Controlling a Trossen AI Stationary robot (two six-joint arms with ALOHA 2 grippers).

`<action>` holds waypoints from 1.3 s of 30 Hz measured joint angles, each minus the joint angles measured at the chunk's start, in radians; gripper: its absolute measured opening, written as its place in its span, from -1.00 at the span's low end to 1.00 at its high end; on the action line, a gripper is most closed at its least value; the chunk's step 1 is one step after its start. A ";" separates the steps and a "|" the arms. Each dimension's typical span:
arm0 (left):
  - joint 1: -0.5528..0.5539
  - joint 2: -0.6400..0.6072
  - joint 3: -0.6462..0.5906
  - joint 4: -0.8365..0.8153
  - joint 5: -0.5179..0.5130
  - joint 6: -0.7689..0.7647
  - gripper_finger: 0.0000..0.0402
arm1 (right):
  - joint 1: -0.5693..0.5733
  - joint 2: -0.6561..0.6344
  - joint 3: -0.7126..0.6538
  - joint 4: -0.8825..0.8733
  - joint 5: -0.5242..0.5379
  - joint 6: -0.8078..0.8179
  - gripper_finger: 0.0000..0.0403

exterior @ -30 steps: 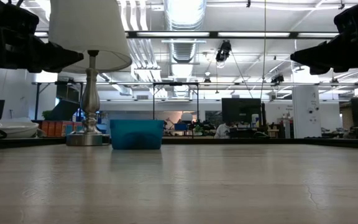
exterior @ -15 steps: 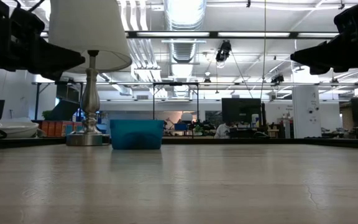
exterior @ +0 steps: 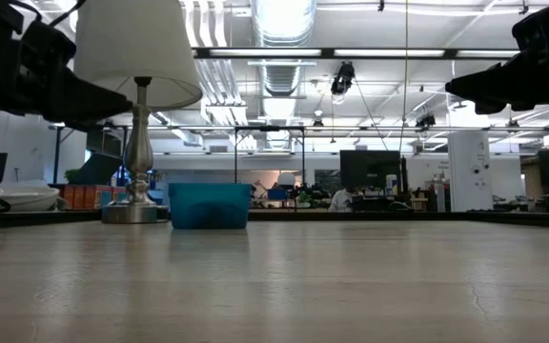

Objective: Pick and place rubber bands into bin
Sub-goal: Return to Home Position

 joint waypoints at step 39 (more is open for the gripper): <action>-0.010 -0.097 0.002 0.224 -0.014 -0.387 -0.48 | 0.000 0.000 0.000 0.000 0.000 0.001 -0.63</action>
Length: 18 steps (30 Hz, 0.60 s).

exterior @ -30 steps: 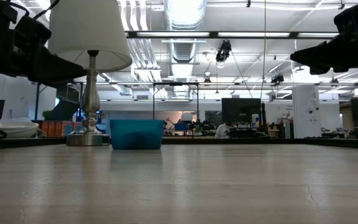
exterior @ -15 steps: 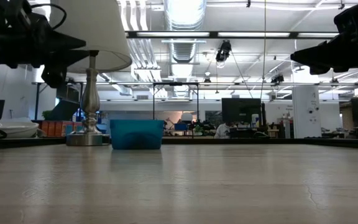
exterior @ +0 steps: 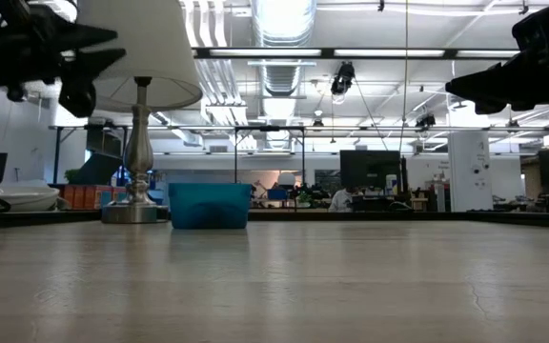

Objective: Pick and place rubber bands into bin
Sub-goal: Return to Home Position

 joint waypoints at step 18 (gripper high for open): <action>-0.138 -0.034 -0.003 0.178 0.000 0.001 -0.48 | 0.000 0.000 0.000 0.001 0.000 0.001 -0.66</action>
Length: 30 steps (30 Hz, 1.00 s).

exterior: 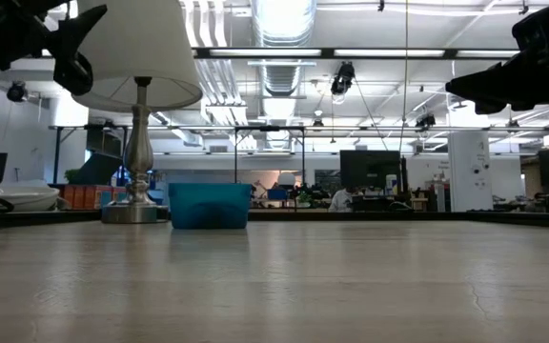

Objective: Pick and place rubber bands into bin
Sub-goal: Return to Home Position

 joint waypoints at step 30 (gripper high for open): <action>0.028 0.000 0.000 -0.008 0.001 -0.001 -0.48 | 0.000 0.000 0.000 0.000 0.000 -0.001 -0.66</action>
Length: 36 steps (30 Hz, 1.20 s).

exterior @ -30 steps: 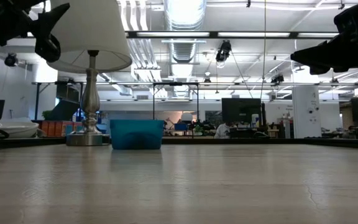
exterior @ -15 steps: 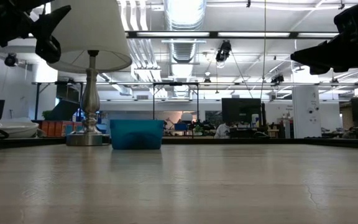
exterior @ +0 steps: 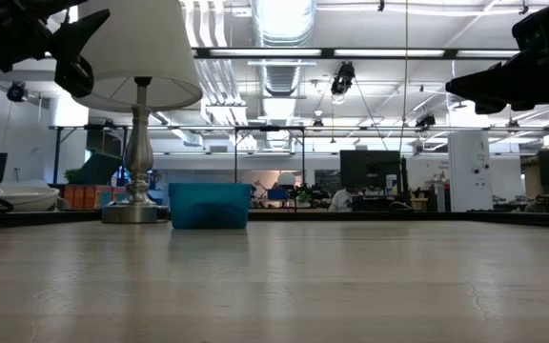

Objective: Pick and place rubber bands into bin
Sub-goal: Return to Home Position

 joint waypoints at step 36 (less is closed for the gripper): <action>-0.001 0.014 0.000 -0.185 0.011 0.494 -0.48 | 0.000 0.000 0.000 0.000 0.000 -0.001 -0.66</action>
